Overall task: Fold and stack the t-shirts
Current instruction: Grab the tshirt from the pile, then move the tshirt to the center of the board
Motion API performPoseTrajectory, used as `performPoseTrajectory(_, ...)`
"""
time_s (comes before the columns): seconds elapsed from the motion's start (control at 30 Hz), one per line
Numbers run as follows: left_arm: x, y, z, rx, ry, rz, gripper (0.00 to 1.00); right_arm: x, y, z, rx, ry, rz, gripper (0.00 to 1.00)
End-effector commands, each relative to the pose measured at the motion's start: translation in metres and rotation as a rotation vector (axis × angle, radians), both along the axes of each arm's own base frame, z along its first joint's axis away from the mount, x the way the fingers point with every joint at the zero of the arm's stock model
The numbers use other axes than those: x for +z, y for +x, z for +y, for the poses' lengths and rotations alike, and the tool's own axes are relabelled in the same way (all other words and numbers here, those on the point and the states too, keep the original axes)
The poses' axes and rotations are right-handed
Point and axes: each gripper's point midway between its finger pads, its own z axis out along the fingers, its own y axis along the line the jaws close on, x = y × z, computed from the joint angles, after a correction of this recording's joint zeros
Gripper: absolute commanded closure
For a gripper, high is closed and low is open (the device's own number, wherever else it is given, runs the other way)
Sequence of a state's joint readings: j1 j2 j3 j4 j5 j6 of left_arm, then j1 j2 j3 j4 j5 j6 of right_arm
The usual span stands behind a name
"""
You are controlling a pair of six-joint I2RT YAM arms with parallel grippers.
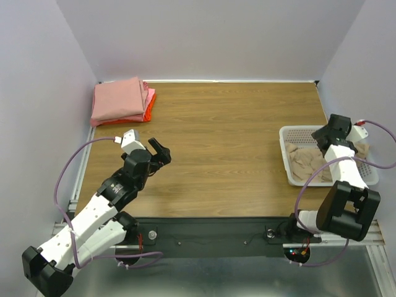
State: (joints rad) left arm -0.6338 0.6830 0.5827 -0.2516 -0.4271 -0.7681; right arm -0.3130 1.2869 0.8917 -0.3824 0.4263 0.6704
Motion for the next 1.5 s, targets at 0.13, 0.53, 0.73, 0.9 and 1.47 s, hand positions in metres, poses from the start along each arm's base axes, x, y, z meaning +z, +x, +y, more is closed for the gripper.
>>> performPoseTrajectory(0.13, 0.026, 0.012, -0.003, 0.012, 0.002, -0.056, 0.01, -0.033, -0.017, -0.034, -0.155, 0.041, 0.082, 0.0)
performPoseTrajectory(0.53, 0.019, 0.015, 0.001, 0.041, 0.041, -0.021, 0.01, -0.105, -0.025, -0.036, -0.19, 0.143, 0.249, 0.05)
performPoseTrajectory(0.73, 0.022, 0.014, 0.003, 0.046, 0.034, -0.03, 0.02, -0.098, -0.022, -0.034, -0.165, 0.142, 0.225, 0.72)
performPoseTrajectory(0.9, 0.024, 0.012, 0.003, 0.045, 0.018, -0.037, 0.02, -0.036, 0.009, -0.027, 0.005, 0.115, 0.074, 1.0)
performPoseTrajectory(1.47, 0.025, 0.009, -0.001, 0.02, -0.01, -0.058, 0.02, 0.283, 0.027, 0.026, 0.399, -0.168, -0.572, 1.0)
